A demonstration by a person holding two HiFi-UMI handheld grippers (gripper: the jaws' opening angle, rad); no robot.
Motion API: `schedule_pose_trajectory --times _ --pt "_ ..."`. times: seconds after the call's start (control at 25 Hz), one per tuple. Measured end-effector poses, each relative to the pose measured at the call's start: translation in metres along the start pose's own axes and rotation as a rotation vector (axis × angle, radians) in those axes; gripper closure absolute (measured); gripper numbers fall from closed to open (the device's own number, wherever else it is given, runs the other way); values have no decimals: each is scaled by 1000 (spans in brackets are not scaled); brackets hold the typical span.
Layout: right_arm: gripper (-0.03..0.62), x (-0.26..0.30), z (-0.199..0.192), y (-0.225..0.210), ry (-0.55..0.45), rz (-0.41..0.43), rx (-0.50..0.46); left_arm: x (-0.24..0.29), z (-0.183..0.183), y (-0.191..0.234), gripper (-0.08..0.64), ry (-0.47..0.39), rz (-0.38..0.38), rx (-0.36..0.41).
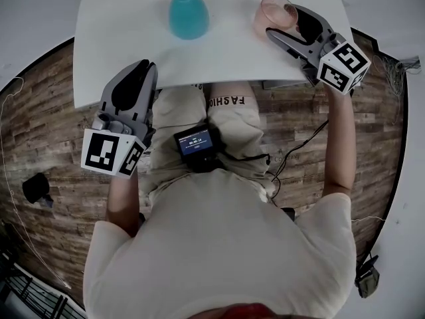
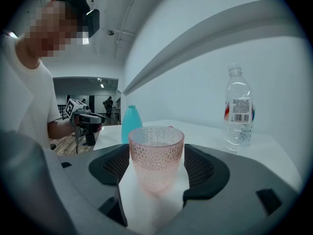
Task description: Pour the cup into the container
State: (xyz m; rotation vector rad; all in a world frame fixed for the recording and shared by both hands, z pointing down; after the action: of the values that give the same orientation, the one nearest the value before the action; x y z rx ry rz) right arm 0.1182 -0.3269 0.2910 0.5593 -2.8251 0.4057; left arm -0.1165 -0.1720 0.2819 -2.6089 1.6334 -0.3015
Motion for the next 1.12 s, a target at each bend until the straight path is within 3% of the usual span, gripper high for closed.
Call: schedule_pose_trajectory --times 0.4,1.12 --pt "236 8 -2 -3 8 56 12 0 2 0 509 11 -2 17" --pt "238 10 -2 -1 37 72 -47 -1 1 -3 508 18 -4 15"
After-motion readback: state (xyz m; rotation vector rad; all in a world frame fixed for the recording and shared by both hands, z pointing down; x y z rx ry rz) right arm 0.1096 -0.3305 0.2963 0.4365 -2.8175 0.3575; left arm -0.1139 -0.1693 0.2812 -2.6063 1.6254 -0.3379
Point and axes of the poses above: the fingertips, and each gripper's own axes: x forward along the fingers, y to its left, z out of its top, the point moved 2 cm from there along -x, backward along the fingers, and after that the axes turned 14 degrees about x, right-handed, at the moved point
